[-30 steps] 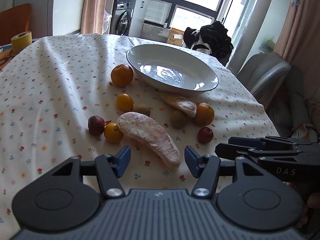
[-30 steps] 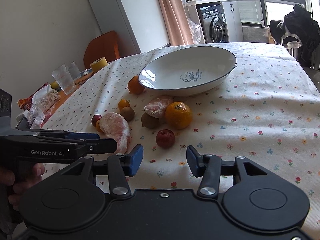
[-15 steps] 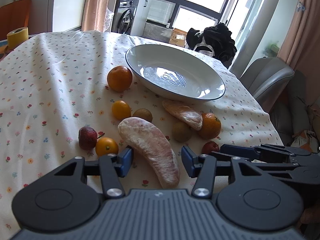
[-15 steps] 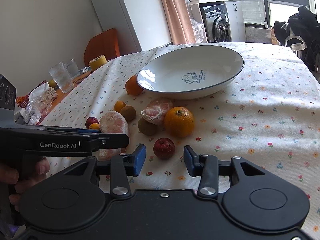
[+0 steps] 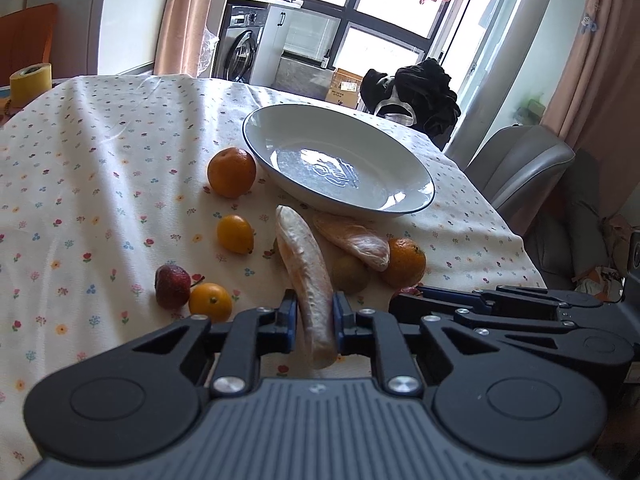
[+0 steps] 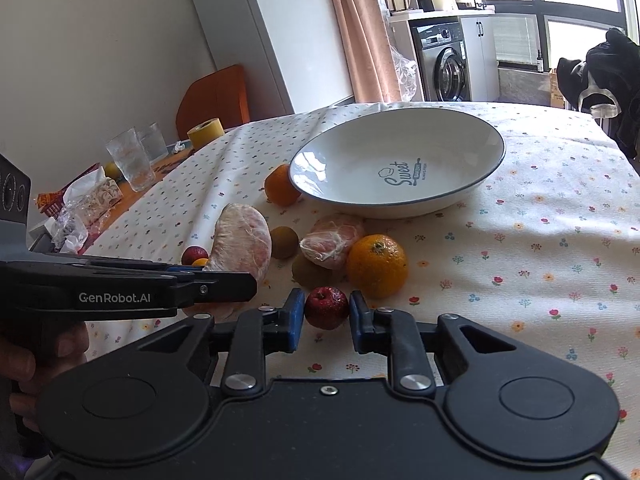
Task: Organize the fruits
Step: 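Carry the pomelo segment into the white bowl and release while the right tool drops the red fruit there, then grasp a small tangerine with the left tool while the right tool grasps the large orange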
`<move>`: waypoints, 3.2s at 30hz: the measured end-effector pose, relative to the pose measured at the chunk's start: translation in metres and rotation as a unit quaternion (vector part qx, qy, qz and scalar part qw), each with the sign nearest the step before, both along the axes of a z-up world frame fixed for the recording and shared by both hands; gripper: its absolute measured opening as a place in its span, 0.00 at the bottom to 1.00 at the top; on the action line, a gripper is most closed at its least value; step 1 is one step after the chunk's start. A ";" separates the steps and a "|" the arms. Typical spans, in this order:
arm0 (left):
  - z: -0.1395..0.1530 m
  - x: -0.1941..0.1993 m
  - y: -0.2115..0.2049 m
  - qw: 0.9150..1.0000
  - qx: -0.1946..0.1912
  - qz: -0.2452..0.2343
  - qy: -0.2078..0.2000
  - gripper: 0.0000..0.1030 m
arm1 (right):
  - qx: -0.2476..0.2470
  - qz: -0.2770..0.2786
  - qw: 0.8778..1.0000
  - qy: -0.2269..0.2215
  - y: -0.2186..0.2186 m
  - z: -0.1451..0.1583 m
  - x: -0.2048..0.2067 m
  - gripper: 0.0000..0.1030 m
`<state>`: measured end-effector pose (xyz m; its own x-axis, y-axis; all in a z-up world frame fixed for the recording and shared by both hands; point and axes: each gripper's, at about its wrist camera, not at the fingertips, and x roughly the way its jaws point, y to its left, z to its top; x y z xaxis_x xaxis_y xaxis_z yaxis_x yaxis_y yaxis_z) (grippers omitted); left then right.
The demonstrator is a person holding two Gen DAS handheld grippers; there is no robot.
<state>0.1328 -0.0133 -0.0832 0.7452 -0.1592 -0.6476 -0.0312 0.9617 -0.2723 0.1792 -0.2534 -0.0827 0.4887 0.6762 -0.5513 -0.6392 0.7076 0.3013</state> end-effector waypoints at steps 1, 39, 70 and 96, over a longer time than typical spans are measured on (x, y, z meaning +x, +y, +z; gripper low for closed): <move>0.002 -0.002 0.001 1.000 0.000 0.000 -0.003 0.16 | 0.001 0.000 1.000 -0.002 0.000 0.002 0.000 0.22; 0.041 0.078 -0.001 0.998 0.048 -0.017 -0.033 0.16 | 0.042 -0.034 0.998 -0.031 0.002 0.024 0.067 0.22; 0.045 0.065 0.013 0.998 0.062 0.019 -0.028 0.62 | 0.041 -0.056 0.997 -0.015 -0.002 0.021 0.065 0.35; 0.040 -0.008 0.031 0.996 0.060 0.061 -0.038 0.81 | 0.032 -0.055 0.997 -0.046 -0.012 0.032 0.010 0.85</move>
<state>0.1252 0.0178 -0.0430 0.8014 0.0103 -0.5981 -0.1331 0.9778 -0.1616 0.1895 -0.2654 -0.0512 0.6080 0.6487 -0.4578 -0.5860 0.7557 0.2925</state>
